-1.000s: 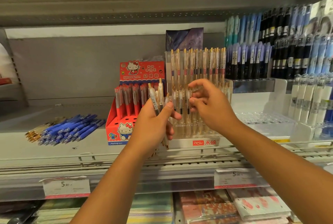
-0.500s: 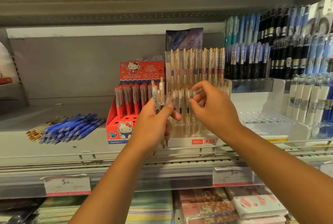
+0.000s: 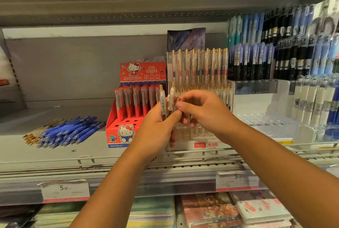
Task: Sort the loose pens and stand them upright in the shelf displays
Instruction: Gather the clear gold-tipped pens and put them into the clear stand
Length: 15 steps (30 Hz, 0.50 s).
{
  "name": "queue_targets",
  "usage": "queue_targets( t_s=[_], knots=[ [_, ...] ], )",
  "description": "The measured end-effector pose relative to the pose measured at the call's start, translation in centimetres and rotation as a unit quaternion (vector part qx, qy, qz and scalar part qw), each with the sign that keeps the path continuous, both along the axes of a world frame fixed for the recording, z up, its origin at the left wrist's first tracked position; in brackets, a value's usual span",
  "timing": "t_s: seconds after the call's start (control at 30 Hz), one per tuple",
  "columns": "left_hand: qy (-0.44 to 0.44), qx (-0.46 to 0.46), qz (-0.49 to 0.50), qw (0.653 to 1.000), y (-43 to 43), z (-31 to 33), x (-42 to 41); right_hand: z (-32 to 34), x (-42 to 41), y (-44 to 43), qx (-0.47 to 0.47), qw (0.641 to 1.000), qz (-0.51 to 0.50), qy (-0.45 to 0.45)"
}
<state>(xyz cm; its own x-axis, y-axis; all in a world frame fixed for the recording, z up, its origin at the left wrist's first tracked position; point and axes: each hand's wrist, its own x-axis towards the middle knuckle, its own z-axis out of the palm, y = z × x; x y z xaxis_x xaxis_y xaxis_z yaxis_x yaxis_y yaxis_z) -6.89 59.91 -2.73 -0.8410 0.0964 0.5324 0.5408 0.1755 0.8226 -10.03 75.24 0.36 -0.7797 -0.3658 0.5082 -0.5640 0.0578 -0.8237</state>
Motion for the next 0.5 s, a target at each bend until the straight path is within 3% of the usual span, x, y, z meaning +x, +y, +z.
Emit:
queue_targets(
  t_s=[0.3, 0.5],
  knots=[
    [-0.044, 0.106, -0.023, 0.993, 0.3, 0.4, 0.2, 0.1, -0.6, 0.6, -0.073, 0.996, -0.046, -0.012],
    [-0.046, 0.123, 0.006, 0.991, 0.2, 0.4, 0.0, 0.6, -0.8, 1.1, -0.152, 0.985, -0.073, -0.024]
  ],
)
